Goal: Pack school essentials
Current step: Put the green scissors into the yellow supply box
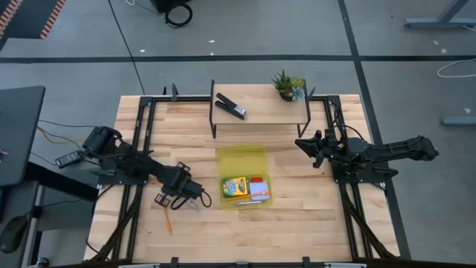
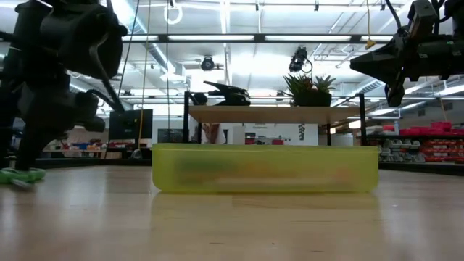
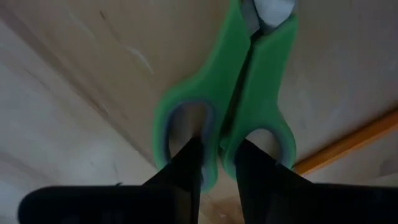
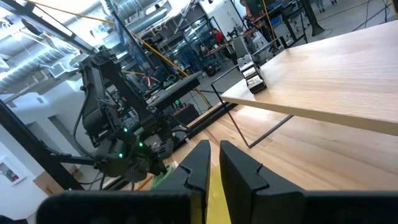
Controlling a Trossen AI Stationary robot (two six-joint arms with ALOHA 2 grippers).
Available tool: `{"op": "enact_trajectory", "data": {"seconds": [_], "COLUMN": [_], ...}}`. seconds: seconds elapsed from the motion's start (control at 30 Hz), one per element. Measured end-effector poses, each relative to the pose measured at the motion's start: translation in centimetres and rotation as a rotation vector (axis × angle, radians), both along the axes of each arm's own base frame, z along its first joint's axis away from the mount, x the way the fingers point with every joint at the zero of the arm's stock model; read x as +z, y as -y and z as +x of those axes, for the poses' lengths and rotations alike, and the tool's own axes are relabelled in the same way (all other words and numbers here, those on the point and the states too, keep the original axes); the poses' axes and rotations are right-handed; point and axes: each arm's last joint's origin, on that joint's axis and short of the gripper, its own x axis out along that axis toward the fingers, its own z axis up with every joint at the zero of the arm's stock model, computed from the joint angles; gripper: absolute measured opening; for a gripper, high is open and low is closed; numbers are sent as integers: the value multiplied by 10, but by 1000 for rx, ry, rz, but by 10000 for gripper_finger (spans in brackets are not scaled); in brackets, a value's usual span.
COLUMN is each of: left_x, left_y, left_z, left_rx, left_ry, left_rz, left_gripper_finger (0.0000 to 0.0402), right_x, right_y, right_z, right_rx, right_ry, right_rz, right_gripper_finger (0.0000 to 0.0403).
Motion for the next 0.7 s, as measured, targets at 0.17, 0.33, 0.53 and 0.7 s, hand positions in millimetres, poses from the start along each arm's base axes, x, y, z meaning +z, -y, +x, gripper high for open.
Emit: {"op": "enact_trajectory", "data": {"seconds": [0.17, 0.33, 0.53, 0.7], "left_x": [8, 22, 44, 71], "left_y": [5, 10, 17, 23], "left_z": [14, 27, 45, 63], "left_rx": [13, 26, 37, 92], "left_ry": [83, 137, 227, 330], "left_rz": [-44, -54, -82, -120], "left_gripper_finger": [78, 75, 83, 82], "right_x": [0, 0, 0, 0], "right_y": [0, 0, 0, 0], "right_z": [0, 0, 0, 0], "right_rx": [0, 0, 0, 0], "right_ry": [0, 0, 0, 0], "right_rz": [0, 0, 0, 0], "right_gripper_finger": [42, 42, 42, 42]}}
